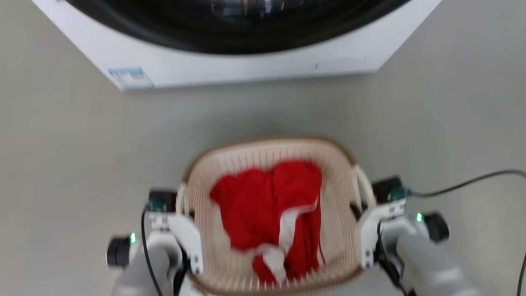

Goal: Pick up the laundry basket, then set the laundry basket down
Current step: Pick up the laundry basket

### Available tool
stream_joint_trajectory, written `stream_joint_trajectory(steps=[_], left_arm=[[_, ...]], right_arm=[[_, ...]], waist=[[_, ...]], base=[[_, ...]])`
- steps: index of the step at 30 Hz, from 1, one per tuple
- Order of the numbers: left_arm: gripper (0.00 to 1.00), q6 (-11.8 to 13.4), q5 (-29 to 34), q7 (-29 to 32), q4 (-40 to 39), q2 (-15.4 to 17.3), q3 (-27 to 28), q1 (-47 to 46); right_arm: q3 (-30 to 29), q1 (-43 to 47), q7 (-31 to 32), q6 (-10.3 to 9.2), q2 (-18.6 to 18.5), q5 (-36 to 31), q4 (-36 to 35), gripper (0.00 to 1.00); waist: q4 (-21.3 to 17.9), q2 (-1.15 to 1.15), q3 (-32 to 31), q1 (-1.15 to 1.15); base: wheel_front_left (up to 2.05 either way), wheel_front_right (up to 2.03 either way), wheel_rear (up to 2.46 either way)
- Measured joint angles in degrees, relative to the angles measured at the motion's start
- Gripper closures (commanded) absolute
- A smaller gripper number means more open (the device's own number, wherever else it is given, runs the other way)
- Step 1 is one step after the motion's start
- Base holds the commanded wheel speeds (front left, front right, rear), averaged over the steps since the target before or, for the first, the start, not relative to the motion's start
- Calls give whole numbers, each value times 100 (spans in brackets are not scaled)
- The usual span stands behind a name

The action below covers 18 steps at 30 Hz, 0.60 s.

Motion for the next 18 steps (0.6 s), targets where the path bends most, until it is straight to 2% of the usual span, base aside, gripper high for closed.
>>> stream_joint_trajectory(steps=[7, 18], left_arm=[[100, 11, -416, 265, -210, 47, -488, 956], [100, 213, -1263, 778, -709, 186, -1305, 2057]], right_arm=[[508, 781, 465, -45, -11, 343, -104, 100], [1007, 1559, 1029, -49, -55, 678, -138, 100]], waist=[[-53, 0, -1052, 0], [-67, 0, -2461, 0]], base=[[0, 0, 0], [0, 0, 0]])
